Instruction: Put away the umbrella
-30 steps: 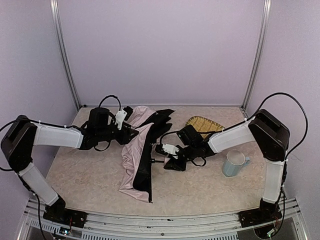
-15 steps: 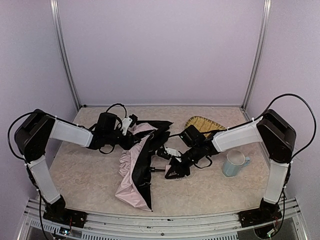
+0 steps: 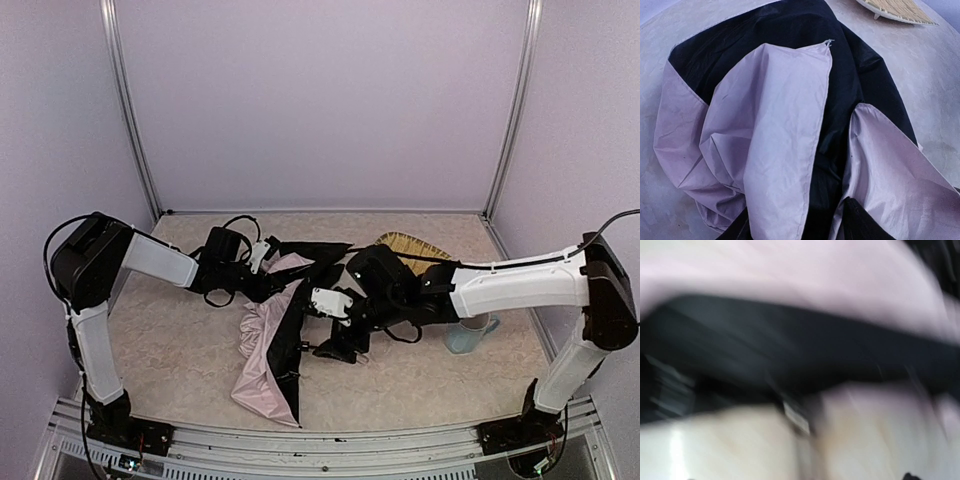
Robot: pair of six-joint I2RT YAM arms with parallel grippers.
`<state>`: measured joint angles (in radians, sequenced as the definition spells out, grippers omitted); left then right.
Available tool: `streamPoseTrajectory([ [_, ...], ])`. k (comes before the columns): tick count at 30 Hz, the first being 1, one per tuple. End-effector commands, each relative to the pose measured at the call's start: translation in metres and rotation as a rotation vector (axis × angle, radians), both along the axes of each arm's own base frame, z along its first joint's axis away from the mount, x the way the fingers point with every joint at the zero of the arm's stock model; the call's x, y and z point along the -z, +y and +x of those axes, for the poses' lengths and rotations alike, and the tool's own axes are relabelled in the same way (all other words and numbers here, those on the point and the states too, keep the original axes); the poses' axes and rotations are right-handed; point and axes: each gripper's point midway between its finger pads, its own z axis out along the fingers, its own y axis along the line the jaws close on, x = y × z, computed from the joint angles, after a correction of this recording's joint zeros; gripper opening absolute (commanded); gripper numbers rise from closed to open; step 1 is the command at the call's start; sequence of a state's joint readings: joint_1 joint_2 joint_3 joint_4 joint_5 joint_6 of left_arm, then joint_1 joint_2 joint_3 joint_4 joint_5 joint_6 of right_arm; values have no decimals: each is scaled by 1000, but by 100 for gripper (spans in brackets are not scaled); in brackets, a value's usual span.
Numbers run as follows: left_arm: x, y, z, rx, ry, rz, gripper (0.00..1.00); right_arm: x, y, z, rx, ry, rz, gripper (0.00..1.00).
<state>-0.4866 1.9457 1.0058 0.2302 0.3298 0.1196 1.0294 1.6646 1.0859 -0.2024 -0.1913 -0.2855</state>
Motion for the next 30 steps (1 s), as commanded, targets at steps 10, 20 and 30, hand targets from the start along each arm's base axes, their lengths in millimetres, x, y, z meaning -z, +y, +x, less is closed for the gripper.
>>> streamPoseTrajectory([
  [10,25,11,-8,-22,111,19,52,30,75,-150,-510,-158,46,85],
  [20,26,10,-8,-14,119,12,52,99,75,-122,-418,-199,-167,48],
  [30,27,11,-9,-8,122,6,52,-29,101,-85,-285,-226,89,0],
])
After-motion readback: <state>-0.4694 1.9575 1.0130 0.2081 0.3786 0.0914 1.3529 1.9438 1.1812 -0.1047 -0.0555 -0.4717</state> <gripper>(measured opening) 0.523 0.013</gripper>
